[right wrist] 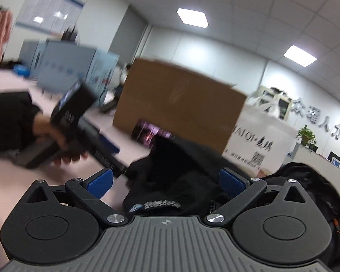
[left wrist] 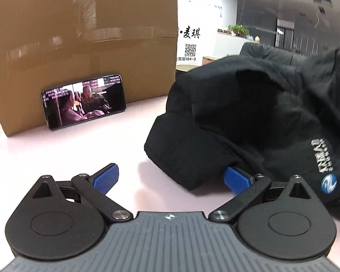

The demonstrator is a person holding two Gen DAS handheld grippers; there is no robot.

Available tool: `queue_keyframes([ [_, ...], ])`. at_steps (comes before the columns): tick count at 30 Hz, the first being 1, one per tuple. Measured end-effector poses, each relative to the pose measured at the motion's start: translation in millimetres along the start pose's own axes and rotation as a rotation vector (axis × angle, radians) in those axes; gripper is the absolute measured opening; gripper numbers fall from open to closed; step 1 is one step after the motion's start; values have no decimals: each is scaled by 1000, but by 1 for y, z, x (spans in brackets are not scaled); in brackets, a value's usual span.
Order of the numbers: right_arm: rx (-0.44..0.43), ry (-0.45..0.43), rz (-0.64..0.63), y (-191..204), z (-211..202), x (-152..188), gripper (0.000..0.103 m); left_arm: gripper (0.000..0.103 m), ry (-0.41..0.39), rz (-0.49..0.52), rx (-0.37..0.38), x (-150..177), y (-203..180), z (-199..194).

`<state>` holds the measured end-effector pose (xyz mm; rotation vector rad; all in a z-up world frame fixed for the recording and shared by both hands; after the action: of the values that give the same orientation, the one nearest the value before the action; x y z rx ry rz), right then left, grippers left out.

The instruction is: Fold clothes

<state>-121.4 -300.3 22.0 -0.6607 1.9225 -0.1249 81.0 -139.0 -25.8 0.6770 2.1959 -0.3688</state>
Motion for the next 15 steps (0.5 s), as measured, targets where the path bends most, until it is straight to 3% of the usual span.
queue_keyframes([
  [5,55,73,-98,25,32,2,101,99,-8,-21,45,1,2,-1],
  [9,53,130,-129,33,57,-1,101,100,-20,-87,123,1,8,-2],
  [12,121,214,-167,31,78,5,100,100,-29,-128,168,1,13,-4],
  [15,183,299,-164,17,97,11,100,100,-40,-139,165,1,14,-10],
])
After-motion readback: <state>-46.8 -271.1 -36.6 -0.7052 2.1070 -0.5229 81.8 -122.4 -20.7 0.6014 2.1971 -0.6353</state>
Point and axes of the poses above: each gripper's, at about its wrist camera, not at the fingertips, and z roughly the way its jaws point, y to its left, x to its underside, the point moved 1 cm from there along z, roughly the way its jaws point, and after that the axes turned 10 degrees about y, right-handed, at the moved point
